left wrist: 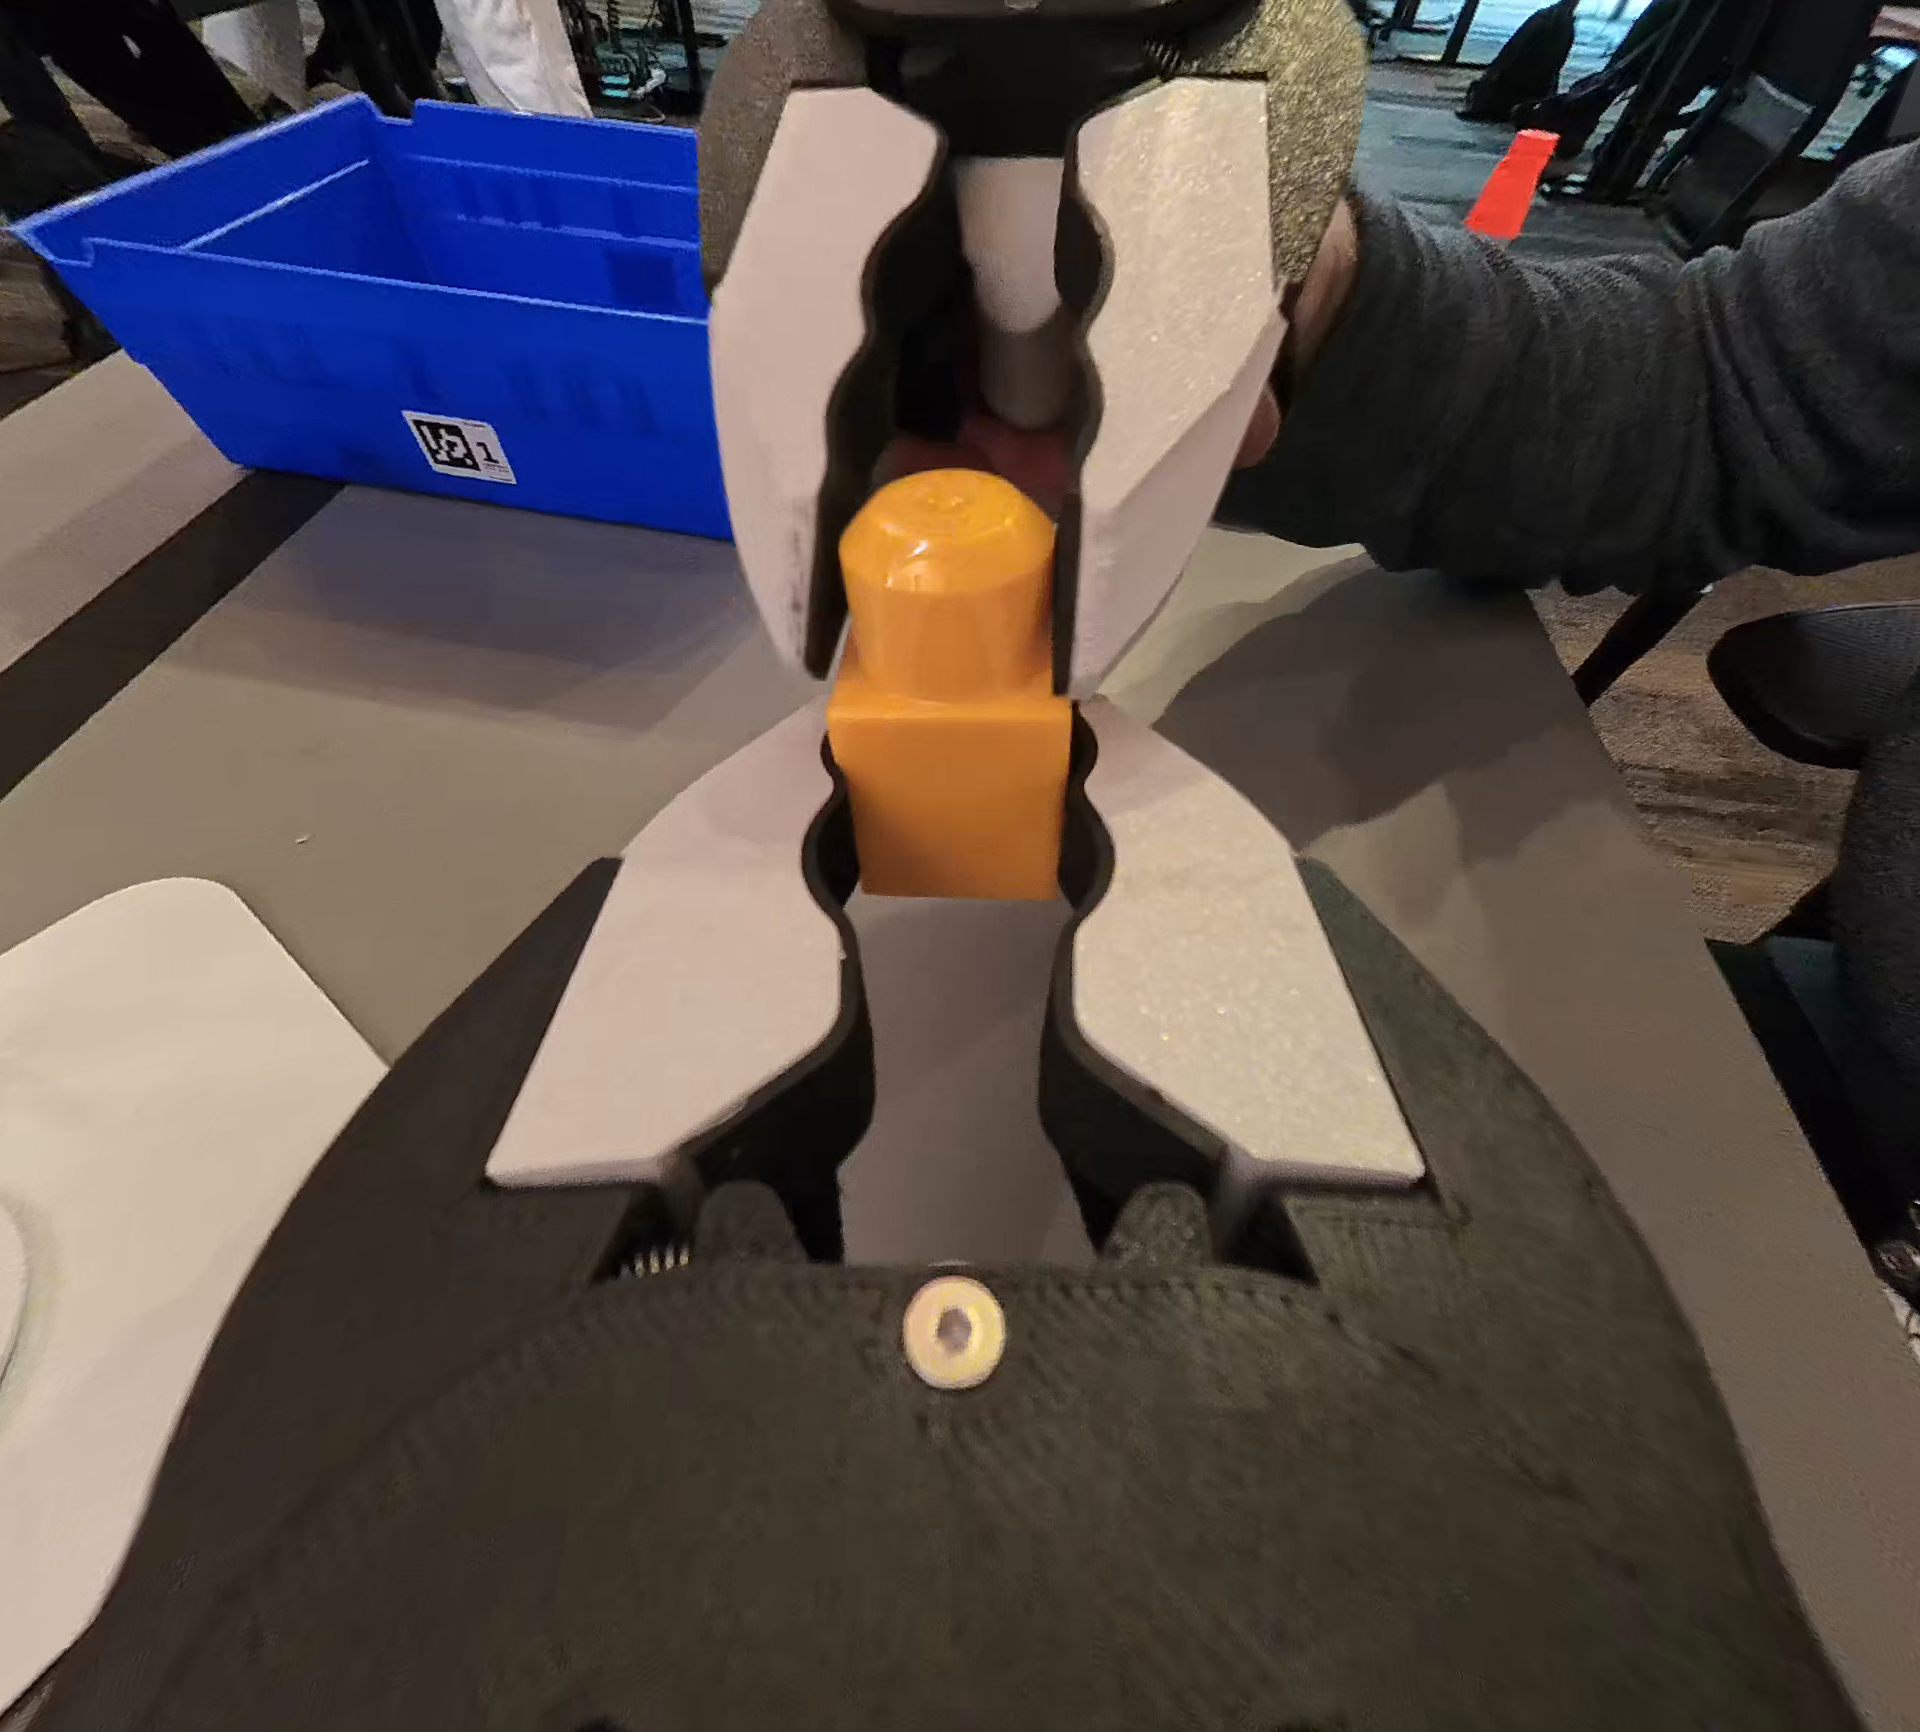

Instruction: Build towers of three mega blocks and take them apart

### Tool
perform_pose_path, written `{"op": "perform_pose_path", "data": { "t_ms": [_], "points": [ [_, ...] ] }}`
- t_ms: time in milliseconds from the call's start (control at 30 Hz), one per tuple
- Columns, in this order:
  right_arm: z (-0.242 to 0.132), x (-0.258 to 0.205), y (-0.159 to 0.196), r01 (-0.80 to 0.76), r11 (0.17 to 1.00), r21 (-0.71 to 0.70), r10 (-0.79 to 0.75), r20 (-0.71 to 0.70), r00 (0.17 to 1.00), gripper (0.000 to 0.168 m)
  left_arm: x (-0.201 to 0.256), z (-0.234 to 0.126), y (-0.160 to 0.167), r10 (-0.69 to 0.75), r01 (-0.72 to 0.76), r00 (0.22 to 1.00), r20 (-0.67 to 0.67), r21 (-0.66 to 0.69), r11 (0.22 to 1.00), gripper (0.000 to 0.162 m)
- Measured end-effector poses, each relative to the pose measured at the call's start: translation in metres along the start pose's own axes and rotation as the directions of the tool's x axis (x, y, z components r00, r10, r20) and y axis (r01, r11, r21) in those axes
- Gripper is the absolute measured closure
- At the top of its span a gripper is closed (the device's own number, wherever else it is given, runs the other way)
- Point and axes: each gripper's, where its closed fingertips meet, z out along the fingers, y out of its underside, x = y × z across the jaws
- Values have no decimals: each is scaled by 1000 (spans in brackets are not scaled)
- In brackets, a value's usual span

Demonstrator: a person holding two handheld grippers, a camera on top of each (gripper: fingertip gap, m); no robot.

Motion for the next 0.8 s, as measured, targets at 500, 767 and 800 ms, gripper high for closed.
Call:
{"op": "perform_pose_path", "data": {
  "t_ms": [500, 767, 800],
  "points": [
    [-147, 87, -19, -8, 993, 122, 63, -454, 889, 139, -31, -13, 9, -78, 75, 991, 110, 30, 997, 162],
    [-243, 176, 87, -364, 929, 71, 310, -688, 656, 139, -41, -11, 17, -106, 105, 984, 142, 13, 994, 162],
    [-245, 183, 101, -397, 915, 71, 328, -704, 630, 135, -42, -11, 19, -108, 108, 984, 144, 7, 994, 162]
  ]
}}
